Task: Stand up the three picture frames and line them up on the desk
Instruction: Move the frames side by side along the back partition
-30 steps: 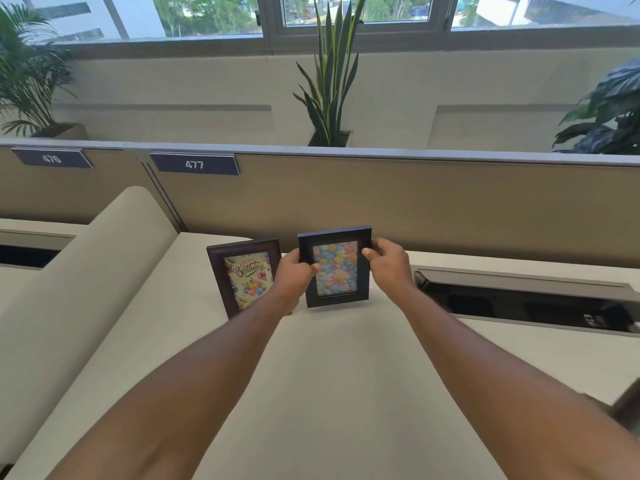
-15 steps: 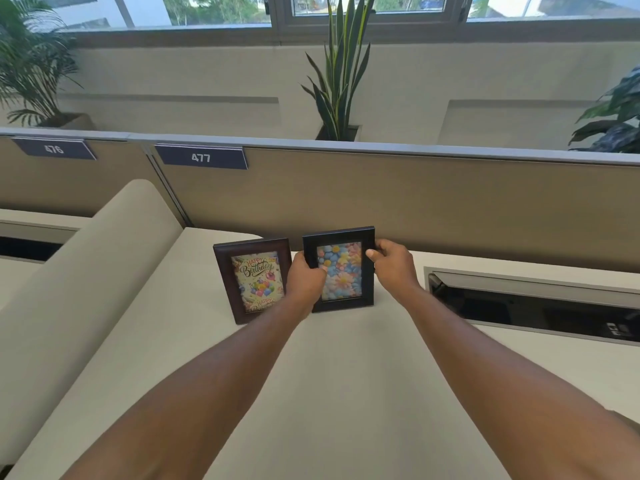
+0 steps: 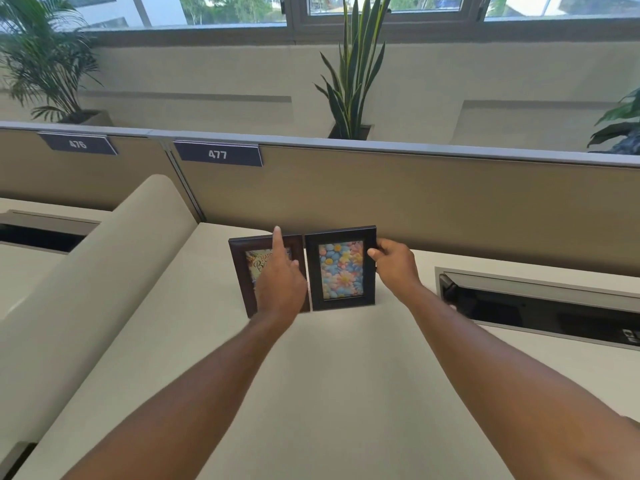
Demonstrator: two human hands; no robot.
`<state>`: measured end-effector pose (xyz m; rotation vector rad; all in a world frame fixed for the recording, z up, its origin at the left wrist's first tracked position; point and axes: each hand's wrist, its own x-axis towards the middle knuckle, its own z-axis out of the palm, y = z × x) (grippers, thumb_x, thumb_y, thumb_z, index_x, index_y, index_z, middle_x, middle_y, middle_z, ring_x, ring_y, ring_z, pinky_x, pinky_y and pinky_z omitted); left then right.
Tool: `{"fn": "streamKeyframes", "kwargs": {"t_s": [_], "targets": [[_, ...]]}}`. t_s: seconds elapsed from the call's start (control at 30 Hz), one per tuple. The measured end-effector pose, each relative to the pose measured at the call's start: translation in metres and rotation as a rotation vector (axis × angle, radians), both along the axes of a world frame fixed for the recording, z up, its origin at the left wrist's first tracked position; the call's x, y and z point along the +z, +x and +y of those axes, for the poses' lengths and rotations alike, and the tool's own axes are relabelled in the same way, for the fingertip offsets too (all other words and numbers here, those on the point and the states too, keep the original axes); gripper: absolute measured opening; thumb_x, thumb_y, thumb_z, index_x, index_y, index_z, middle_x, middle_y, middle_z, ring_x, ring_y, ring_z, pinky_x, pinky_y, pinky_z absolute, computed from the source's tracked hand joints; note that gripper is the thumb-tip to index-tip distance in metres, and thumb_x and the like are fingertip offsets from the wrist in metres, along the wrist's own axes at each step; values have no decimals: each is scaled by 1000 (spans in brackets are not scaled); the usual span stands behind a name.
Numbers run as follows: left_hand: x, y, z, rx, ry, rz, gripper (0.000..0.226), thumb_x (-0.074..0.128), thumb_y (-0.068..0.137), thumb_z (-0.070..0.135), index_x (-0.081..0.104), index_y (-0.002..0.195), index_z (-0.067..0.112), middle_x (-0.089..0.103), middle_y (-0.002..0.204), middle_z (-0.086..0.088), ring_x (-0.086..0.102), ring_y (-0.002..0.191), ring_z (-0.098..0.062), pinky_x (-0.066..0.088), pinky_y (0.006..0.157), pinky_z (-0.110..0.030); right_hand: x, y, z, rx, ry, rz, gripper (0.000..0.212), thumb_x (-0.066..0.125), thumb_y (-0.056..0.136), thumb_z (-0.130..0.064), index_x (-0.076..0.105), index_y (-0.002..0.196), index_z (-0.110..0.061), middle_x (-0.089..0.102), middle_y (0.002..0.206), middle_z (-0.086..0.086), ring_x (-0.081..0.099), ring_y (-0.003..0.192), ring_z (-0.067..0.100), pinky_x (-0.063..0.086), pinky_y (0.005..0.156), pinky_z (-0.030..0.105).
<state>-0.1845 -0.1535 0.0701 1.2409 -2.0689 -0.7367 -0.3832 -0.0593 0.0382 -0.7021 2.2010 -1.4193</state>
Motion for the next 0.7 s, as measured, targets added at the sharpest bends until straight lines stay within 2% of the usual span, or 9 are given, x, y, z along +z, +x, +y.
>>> {"fn": "streamKeyframes", "kwargs": {"t_s": [0.1, 0.2, 0.27, 0.4, 0.5, 0.6, 0.7], "targets": [[-2, 6, -14, 4, -68, -49, 60, 47, 100, 16, 25, 156, 24, 71, 97, -9, 67, 85, -23, 60, 74, -38, 1, 3, -2, 4, 4, 6, 19, 54, 99, -25, 69, 110, -22, 71, 100, -3, 64, 96, 19, 55, 75, 36], [-5, 7, -19, 4, -89, -31, 57, 49, 99, 13, 33, 153, 22, 72, 100, -8, 67, 89, -23, 51, 74, -29, 2, 5, -4, -4, 11, 6, 19, 53, 99, -26, 68, 110, -22, 70, 100, -2, 64, 97, 20, 57, 78, 38], [-6, 8, -21, 8, -92, -15, 57, 51, 98, 12, 35, 152, 21, 72, 101, -10, 68, 91, -25, 49, 74, -28, 2, 7, -4, -4, 11, 5, 21, 54, 99, -26, 68, 113, -21, 70, 102, -2, 64, 98, 21, 57, 80, 39], [-7, 12, -27, 4, -80, -1, 55, 51, 98, 12, 37, 150, 19, 72, 102, -13, 68, 94, -29, 55, 79, -37, 1, 15, -9, 5, 9, 0, 22, 54, 99, -26, 67, 114, -19, 69, 103, -2, 63, 98, 21, 55, 76, 34], [-8, 17, -32, 4, -78, 0, 54, 51, 98, 12, 36, 150, 19, 72, 103, -12, 68, 94, -28, 54, 76, -34, 1, 21, -13, 10, 13, 5, 24, 54, 99, -27, 67, 117, -17, 69, 104, -2, 63, 100, 22, 54, 74, 32], [-10, 22, -35, 5, -71, 2, 55, 51, 98, 11, 36, 150, 20, 72, 104, -10, 68, 93, -25, 52, 72, -28, 0, 25, -15, 23, 9, -8, 29, 53, 100, -26, 66, 122, -15, 70, 111, 1, 64, 105, 23, 58, 84, 39], [-10, 23, -35, 5, -61, -16, 58, 52, 98, 11, 33, 152, 23, 71, 102, -7, 66, 88, -21, 46, 66, -25, 0, 26, -16, 23, 12, -7, 29, 54, 99, -27, 64, 124, -15, 70, 114, 2, 63, 109, 25, 57, 85, 39]]}}
